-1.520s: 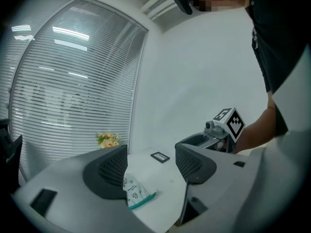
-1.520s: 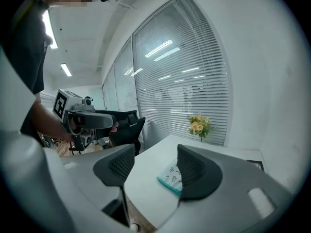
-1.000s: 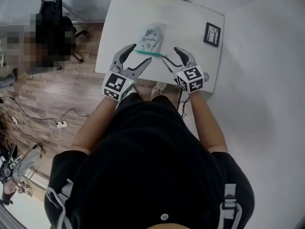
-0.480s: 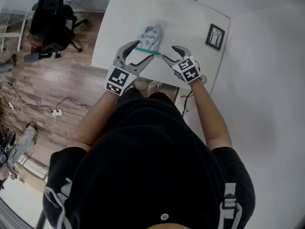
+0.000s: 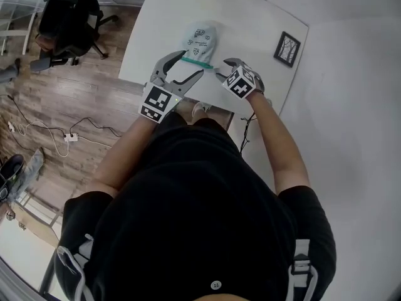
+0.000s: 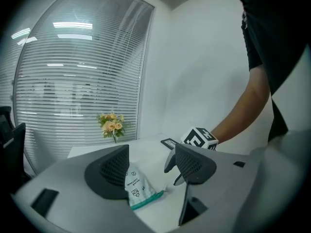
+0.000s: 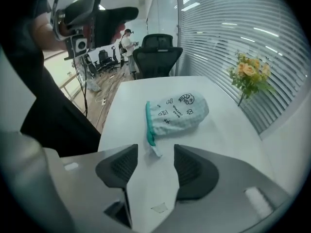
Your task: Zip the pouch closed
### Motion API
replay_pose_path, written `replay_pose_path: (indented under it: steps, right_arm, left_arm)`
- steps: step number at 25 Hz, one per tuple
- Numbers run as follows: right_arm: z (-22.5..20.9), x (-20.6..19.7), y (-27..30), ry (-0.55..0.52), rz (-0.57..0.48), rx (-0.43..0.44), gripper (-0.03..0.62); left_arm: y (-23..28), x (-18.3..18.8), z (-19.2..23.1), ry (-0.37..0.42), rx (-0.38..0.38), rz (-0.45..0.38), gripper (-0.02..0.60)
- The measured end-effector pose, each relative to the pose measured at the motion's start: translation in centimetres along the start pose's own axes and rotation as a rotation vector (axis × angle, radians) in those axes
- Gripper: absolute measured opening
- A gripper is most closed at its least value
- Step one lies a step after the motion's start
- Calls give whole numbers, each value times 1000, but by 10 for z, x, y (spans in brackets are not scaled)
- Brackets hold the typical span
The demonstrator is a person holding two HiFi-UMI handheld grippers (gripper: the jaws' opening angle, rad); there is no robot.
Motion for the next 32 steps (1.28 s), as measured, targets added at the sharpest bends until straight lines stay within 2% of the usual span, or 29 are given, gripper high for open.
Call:
replay_pose_path:
  steps: [12,25,29,31,32]
  right_arm:
    - [3,-10,47,-279,192,-11,207]
    - [5,-10,71,-413,260,-2,138]
    - [4,-8,79,-417,276,-8,93]
    - [3,-8,80,-406,287,-11,38]
    - [2,-8,79,-393,289,-10,31]
  left_arm:
    - [-8,-8,-1,-8,23,10,304]
    - [-23,-15,-2,-20,52,34,304]
    - [-27,-20,-2,-25,61,43,304]
    - [-29,-21,-3,-27,63,47,304]
    - [-29,-22,-3,-28,63,48,304]
Point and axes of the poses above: the fingertips, and each gripper's own axes: y forward along the fingers, z to its left, x out of its top, the point moved 9 cm from there along -y, backward along the fingers, and after that the axes turned 9 degrees about y, right-handed, at the moved point
